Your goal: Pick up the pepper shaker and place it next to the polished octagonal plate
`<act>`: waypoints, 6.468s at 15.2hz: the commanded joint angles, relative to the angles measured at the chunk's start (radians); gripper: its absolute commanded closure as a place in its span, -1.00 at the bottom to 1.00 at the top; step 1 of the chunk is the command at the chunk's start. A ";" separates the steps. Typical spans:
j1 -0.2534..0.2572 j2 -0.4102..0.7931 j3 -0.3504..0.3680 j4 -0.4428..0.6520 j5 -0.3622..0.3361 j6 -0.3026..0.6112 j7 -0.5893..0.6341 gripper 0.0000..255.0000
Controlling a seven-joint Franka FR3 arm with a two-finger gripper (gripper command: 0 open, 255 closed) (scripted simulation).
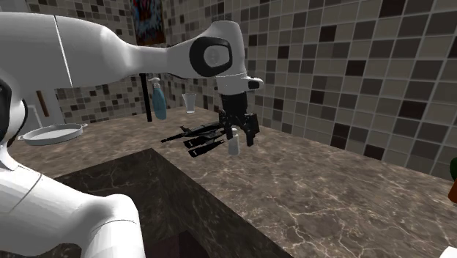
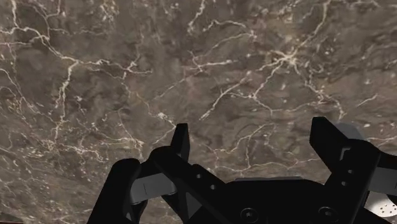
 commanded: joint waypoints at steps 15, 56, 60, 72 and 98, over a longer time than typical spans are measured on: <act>0.038 0.398 0.248 0.334 -0.058 -0.012 0.227 -1.00; 0.031 0.456 0.252 0.587 -0.081 -0.213 0.221 1.00; 0.031 0.482 0.257 0.670 -0.092 -0.272 0.224 1.00; 0.043 0.593 0.288 0.953 -0.145 -0.457 0.243 1.00; -0.200 0.337 -0.203 0.654 -0.121 -0.342 -0.476 1.00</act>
